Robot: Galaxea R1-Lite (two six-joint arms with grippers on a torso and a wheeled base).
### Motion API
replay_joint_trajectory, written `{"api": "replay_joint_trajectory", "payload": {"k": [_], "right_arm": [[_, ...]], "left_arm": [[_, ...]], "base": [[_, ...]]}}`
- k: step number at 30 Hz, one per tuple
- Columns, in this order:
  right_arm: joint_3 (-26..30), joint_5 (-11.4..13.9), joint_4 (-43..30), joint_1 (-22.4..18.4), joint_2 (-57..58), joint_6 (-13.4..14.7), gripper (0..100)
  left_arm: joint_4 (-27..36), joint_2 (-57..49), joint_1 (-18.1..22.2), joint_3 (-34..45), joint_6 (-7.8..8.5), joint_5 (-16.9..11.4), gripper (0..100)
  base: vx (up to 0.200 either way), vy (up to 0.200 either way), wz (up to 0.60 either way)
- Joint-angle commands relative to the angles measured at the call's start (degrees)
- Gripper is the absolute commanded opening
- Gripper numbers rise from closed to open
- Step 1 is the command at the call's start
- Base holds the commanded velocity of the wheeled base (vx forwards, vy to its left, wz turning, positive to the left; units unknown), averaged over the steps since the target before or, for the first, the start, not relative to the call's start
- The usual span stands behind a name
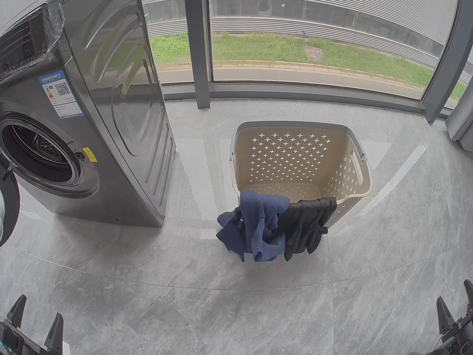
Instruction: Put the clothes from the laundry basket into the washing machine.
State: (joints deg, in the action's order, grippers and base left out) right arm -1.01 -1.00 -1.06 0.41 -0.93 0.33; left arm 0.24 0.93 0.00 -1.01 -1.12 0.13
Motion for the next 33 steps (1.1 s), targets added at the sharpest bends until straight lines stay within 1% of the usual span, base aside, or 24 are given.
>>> {"api": "replay_joint_trajectory", "payload": {"k": [1, 4, 13, 22, 33], "right_arm": [[0.5, 0.0, 0.0, 0.0, 0.9, 0.0, 100], [0.5, 0.0, 0.0, 0.0, 0.9, 0.0, 100], [0.4, 0.0, 0.0, 0.0, 0.9, 0.0, 100], [0.5, 0.0, 0.0, 0.0, 0.9, 0.0, 100], [0.5, 0.0, 0.0, 0.0, 0.9, -0.1, 100]], "left_arm": [[0.0, -0.8, 0.0, 0.9, -0.11, 0.0, 100], [0.0, -0.8, 0.0, 0.9, -0.11, 0.0, 100], [0.0, -0.8, 0.0, 0.9, -0.11, 0.0, 100], [0.0, -0.8, 0.0, 0.9, 0.15, 0.0, 100], [0.0, -0.8, 0.0, 0.9, 0.07, 0.0, 100]], "base": [[0.200, 0.000, 0.00], [0.200, 0.000, 0.00], [0.000, 0.000, 0.00], [0.000, -0.200, 0.00], [0.000, 0.000, 0.00]]}}
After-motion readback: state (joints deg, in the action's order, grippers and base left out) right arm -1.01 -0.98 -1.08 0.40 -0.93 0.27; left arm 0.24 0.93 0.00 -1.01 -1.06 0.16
